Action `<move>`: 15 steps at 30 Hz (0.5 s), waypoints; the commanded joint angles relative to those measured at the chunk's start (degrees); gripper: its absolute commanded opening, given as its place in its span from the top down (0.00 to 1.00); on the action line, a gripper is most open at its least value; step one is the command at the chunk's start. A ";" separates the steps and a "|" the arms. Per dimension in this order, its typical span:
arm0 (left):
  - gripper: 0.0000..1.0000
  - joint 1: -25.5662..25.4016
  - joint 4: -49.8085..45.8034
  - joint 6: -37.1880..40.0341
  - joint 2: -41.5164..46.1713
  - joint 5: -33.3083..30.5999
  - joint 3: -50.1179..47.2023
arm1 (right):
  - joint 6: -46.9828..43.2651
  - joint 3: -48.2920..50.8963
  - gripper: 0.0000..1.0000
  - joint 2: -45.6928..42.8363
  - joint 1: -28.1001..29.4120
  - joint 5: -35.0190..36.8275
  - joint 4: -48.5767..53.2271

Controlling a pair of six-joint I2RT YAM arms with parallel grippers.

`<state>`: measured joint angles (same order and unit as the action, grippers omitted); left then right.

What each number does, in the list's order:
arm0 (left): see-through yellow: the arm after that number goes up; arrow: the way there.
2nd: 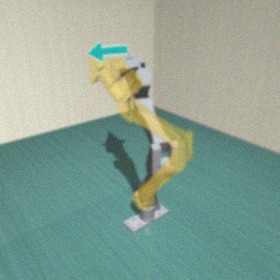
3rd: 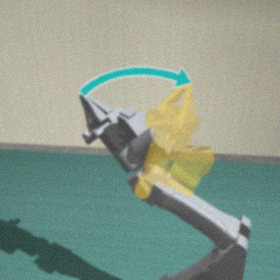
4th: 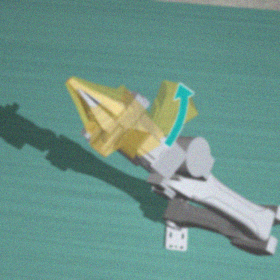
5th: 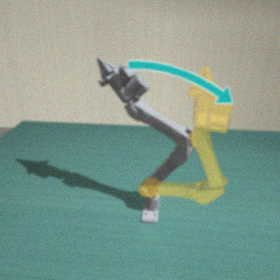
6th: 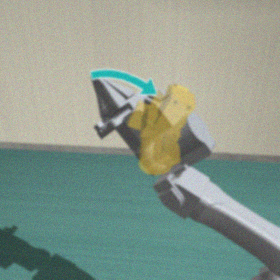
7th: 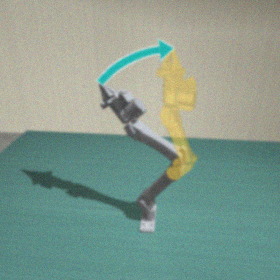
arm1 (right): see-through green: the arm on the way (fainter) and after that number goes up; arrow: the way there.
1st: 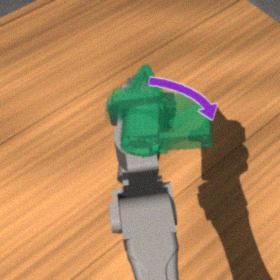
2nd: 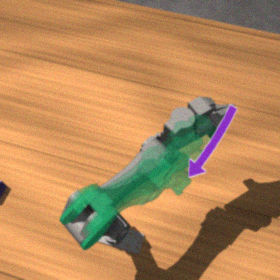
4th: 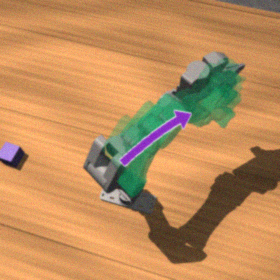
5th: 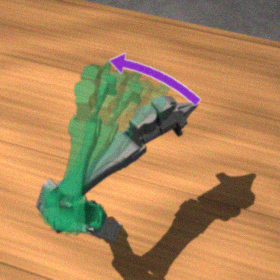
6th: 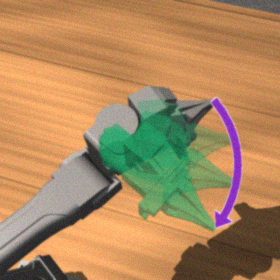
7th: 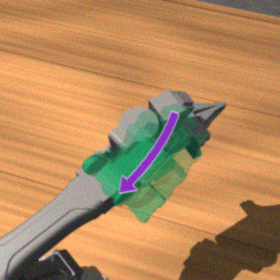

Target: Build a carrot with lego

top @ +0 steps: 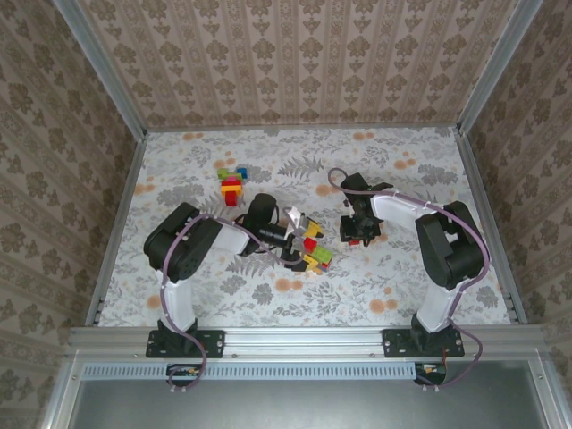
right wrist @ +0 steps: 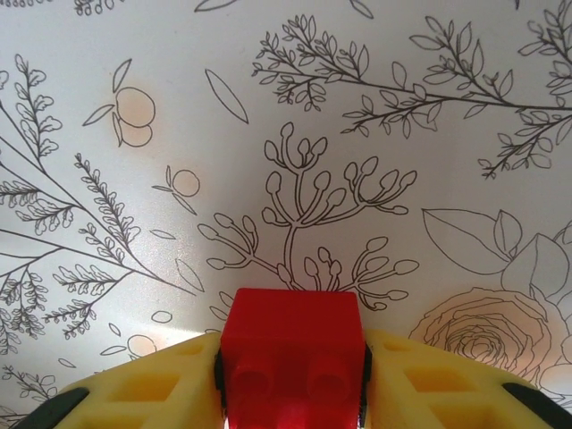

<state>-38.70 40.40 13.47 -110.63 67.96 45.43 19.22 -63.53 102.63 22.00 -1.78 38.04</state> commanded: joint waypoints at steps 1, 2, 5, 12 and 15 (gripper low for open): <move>0.00 -0.82 -3.47 3.09 0.29 2.58 1.89 | -0.42 -0.93 0.60 -0.66 0.24 1.78 2.17; 0.00 -0.92 -3.80 3.38 0.33 2.61 1.98 | -0.39 -0.82 0.60 -0.78 0.24 1.78 2.17; 0.00 -1.19 -4.94 4.09 0.63 2.96 2.15 | -0.33 -0.40 0.61 -1.02 0.29 1.91 2.15; 0.05 -1.73 -10.19 7.26 1.20 3.29 2.77 | -0.35 -0.34 0.63 -1.51 0.24 1.96 2.30; 0.08 -1.90 -10.53 7.23 1.34 3.62 2.90 | -0.38 -0.16 0.63 -1.62 0.24 1.96 2.30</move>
<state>-40.16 32.18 18.31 -110.63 69.21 46.83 19.22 -63.55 102.50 22.04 -1.61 38.02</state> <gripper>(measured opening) 0.933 0.373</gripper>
